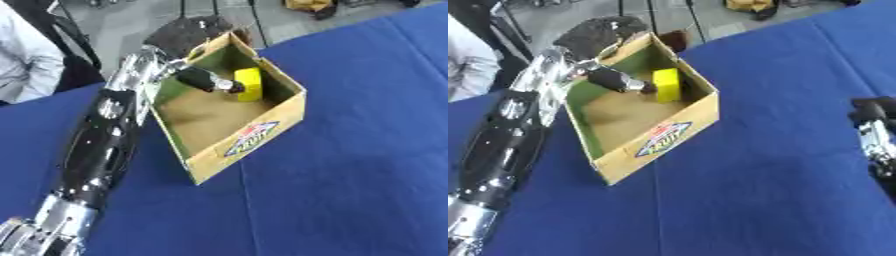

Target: Pick up objects on the table and place them in the box.

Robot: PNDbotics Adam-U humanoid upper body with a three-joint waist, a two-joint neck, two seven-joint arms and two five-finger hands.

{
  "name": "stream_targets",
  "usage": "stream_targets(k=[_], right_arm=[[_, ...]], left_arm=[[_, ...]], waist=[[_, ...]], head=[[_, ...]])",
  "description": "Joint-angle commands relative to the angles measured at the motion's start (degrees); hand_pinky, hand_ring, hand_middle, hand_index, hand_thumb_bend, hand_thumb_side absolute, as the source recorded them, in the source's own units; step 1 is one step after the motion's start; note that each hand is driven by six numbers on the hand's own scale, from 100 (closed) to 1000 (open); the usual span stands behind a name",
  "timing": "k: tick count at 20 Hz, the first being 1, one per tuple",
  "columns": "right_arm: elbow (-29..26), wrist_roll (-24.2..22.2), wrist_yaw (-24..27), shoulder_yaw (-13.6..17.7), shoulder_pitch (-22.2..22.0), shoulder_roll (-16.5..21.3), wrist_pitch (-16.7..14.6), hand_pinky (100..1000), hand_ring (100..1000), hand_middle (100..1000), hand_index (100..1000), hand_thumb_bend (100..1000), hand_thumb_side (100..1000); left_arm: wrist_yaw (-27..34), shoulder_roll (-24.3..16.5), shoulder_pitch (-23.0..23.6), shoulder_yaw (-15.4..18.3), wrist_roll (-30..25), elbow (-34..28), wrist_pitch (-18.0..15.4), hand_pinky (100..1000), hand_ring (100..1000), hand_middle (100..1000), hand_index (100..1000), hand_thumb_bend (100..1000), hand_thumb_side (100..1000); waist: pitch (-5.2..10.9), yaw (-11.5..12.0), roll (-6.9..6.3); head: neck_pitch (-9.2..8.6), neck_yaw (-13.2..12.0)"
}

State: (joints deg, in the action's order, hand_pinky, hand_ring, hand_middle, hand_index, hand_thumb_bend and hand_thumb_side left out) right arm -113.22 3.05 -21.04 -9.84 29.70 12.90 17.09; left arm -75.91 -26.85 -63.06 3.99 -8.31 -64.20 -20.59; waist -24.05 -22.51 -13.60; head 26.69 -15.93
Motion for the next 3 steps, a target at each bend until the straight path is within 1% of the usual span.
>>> stream_targets(k=[1,2,3], right_arm=[[-1.4,0.5,0.1,0.6,0.5,0.9,0.0,944,1000,665,791,100,850],[-1.4,0.6,0.0,0.7,0.5,1.0,-0.1,944,1000,665,791,100,849],[-1.4,0.7,0.0,0.8,0.5,1.1,-0.1,944,1000,665,791,100,849]], left_arm=[[2.6,-2.5,0.1,2.3,2.1,-3.6,-1.4,679,831,881,1000,850,1000],[3.4,-2.4,0.7,2.9,2.9,-4.8,-1.6,671,821,871,1000,815,1000],[4.2,-2.6,1.2,3.6,3.7,-6.1,-1.4,662,808,858,1000,750,1000]], waist=[[1.79,0.5,0.65],[1.80,0.8,0.65],[1.85,1.2,0.65]], head=[[0.49,1.2],[0.64,1.6],[0.84,2.0]])
